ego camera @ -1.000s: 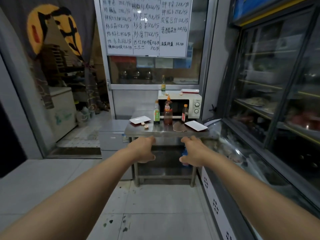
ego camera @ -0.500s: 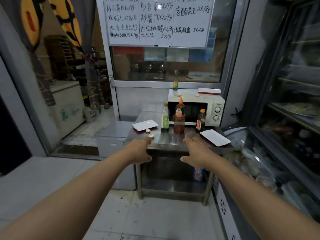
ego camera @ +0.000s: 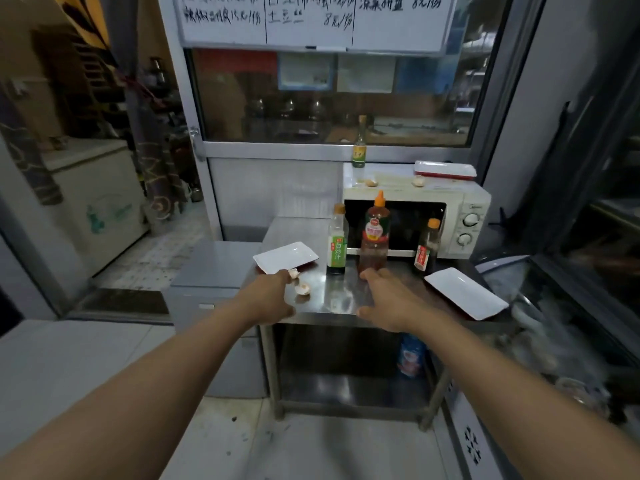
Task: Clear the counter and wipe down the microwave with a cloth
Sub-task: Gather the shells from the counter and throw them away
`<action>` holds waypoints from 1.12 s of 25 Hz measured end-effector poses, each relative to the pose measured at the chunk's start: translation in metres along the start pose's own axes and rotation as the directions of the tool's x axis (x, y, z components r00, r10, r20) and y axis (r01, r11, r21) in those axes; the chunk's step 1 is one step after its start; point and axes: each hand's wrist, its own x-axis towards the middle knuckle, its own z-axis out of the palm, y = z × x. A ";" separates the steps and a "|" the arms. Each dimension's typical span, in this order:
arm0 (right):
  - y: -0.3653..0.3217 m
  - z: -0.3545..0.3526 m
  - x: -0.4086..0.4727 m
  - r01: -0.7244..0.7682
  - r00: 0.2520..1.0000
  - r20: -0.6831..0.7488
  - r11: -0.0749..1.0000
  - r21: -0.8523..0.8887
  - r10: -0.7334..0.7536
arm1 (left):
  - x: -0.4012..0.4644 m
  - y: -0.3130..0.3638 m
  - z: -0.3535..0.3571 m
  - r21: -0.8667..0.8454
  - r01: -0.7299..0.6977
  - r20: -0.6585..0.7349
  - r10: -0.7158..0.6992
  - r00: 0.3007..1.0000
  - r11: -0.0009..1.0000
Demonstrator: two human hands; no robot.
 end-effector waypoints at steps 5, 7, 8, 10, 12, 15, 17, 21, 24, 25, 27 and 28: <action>0.014 0.020 0.080 -0.004 1.000 0.027 1.000 0.018 0.003 | 0.070 -0.025 0.024 -0.017 0.028 0.045 -0.028 0.999 0.999; 0.024 0.029 0.123 0.018 0.997 0.074 1.000 0.023 -0.019 | 0.107 -0.031 0.037 -0.032 0.066 0.050 -0.064 0.997 0.997; 0.029 0.033 0.145 0.037 0.994 0.098 0.999 0.023 -0.039 | 0.125 -0.033 0.043 -0.044 0.085 0.055 -0.082 0.995 0.995; 0.039 0.041 0.181 0.070 0.992 0.108 0.997 0.020 -0.071 | 0.153 -0.037 0.056 -0.060 0.116 0.044 -0.113 0.993 0.991; 0.051 0.050 0.221 0.110 0.984 0.135 0.993 0.043 -0.115 | 0.184 -0.038 0.071 -0.089 0.166 0.048 -0.162 0.986 0.982; 0.065 0.069 0.270 0.156 0.971 0.170 0.985 0.068 -0.166 | 0.224 -0.044 0.096 -0.143 0.252 0.063 -0.246 0.967 0.957; 0.074 0.085 0.295 0.183 0.964 0.185 0.980 0.074 -0.194 | 0.243 -0.049 0.115 -0.153 0.307 0.066 -0.301 0.951 0.939; 0.089 0.114 0.326 0.215 0.943 0.235 0.970 0.117 -0.237 | 0.272 -0.058 0.146 -0.155 0.365 0.038 -0.364 0.931 0.918; 0.095 0.132 0.344 0.220 0.934 0.259 0.968 0.124 -0.245 | 0.287 -0.064 0.163 -0.134 0.372 0.017 -0.373 0.928 0.919; 0.096 0.137 0.348 0.209 0.935 0.265 0.969 0.131 -0.237 | 0.291 -0.067 0.166 -0.131 0.369 0.008 -0.371 0.929 0.920; 0.096 0.145 0.354 0.203 0.934 0.269 0.970 0.137 -0.234 | 0.295 -0.071 0.172 -0.122 0.356 0.015 -0.357 0.934 0.927; 0.095 0.149 0.357 0.203 0.933 0.272 0.970 0.136 -0.234 | 0.296 -0.074 0.174 -0.119 0.349 0.032 -0.348 0.937 0.930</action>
